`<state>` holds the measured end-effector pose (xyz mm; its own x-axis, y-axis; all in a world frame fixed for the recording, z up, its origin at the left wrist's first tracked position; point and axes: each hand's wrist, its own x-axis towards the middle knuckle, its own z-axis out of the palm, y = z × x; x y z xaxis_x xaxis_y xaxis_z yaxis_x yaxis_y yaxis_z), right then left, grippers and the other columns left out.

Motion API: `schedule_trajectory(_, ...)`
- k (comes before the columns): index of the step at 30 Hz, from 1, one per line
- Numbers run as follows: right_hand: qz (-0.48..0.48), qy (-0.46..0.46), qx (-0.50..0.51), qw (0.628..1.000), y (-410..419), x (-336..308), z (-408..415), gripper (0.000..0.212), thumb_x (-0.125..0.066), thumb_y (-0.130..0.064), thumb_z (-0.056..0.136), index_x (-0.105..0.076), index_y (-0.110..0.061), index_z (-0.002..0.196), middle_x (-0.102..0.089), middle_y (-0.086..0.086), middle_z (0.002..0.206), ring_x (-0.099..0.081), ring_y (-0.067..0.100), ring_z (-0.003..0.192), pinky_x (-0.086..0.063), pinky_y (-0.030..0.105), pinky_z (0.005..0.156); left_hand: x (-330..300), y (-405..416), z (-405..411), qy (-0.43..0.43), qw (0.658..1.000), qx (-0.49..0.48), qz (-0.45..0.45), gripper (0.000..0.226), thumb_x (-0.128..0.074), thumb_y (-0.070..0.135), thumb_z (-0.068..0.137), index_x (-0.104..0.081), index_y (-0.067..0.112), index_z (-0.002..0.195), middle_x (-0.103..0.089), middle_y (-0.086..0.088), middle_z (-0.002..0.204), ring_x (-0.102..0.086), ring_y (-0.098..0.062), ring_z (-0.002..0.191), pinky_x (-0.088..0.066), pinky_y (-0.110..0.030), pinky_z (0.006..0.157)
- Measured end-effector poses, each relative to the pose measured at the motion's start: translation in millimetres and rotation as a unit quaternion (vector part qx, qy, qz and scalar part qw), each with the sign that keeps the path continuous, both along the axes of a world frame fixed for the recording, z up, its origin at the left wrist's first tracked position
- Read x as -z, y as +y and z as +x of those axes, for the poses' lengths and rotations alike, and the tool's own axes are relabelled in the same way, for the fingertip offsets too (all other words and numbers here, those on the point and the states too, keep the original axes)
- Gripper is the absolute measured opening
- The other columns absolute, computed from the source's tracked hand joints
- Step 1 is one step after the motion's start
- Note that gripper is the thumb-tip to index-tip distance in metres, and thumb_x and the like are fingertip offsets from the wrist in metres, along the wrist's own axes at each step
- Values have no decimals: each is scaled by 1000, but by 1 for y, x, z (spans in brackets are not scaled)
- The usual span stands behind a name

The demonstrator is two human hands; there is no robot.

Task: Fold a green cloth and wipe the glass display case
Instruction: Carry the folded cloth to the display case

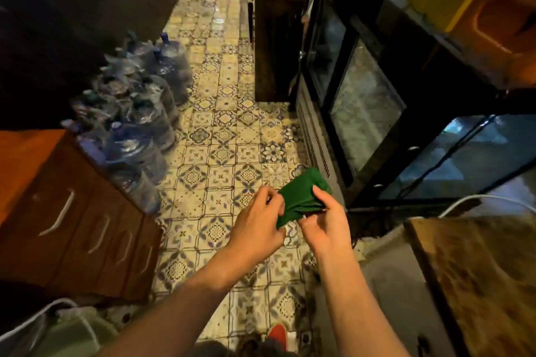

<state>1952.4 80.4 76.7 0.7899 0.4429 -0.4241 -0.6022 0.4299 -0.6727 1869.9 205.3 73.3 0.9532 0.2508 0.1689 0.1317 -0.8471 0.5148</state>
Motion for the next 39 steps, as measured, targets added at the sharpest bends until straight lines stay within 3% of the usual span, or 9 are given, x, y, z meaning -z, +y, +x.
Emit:
schedule_trajectory(3,75,129,43,988,35,0,54,43,-55,-12,94,-50,-9,136,-63,22,117,-62,35,104,-48,46,93,0,23,57,-34,999,18,-7,45,-70,2,69,-32,23,79,-51,-3,120,-60,-27,91,-49,-35,72)
schedule_trajectory(10,61,37,85,994,103,20,153,54,-75,1,72,-55,-31,110,-72,3,87,-70,13,74,-54,26,55,11,89,186,-122,983,104,93,16,-58,8,65,-58,16,80,-69,0,105,-55,-23,83,-36,-31,73)
schedule_trajectory(17,31,104,267,958,159,28,266,44,-61,-3,92,-53,2,136,-61,27,129,-62,37,106,-44,54,105,29,160,310,-144,942,299,55,20,-66,20,73,-67,15,93,-64,-2,126,-59,-22,98,-36,-33,88)
schedule_trajectory(19,44,109,301,946,168,25,285,44,-59,-5,94,-52,2,137,-58,28,132,-62,38,106,-44,55,105,29,176,338,-101,938,319,-95,25,-67,29,78,-67,18,101,-62,5,129,-61,-12,103,-37,-32,101)
schedule_trajectory(22,52,98,367,923,177,26,307,46,-59,-4,93,-51,-7,139,-60,24,132,-61,40,114,-44,59,104,31,196,385,3,918,269,-292,41,-68,39,81,-61,31,121,-59,22,119,-58,-8,78,-54,-29,81)
schedule_trajectory(25,69,102,406,905,179,32,328,50,-61,-9,91,-52,-12,140,-60,24,133,-58,42,121,-46,60,100,34,201,450,185,869,249,-387,69,-83,43,68,-56,32,132,-51,6,136,-58,-14,111,-54,-39,95)
schedule_trajectory(29,64,77,471,876,176,35,345,54,-66,-14,83,-56,-16,136,-66,19,128,-63,37,116,-49,57,99,47,194,502,426,706,314,-471,68,-90,31,55,-66,24,118,-69,-9,123,-66,-25,113,-51,-42,99)
schedule_trajectory(31,46,53,512,856,168,38,352,45,-68,-14,82,-62,-22,125,-71,13,119,-68,31,110,-54,52,94,56,186,517,450,670,365,-465,54,-88,15,59,-72,27,109,-72,-7,117,-68,-25,109,-56,-36,90)
schedule_trajectory(39,-73,20,587,806,140,74,396,41,-58,-18,98,-47,-29,136,-73,-2,114,-73,15,95,-60,34,65,82,154,578,412,693,359,-471,62,-89,16,52,-67,18,110,-74,-11,108,-70,-30,103,-55,-44,94)
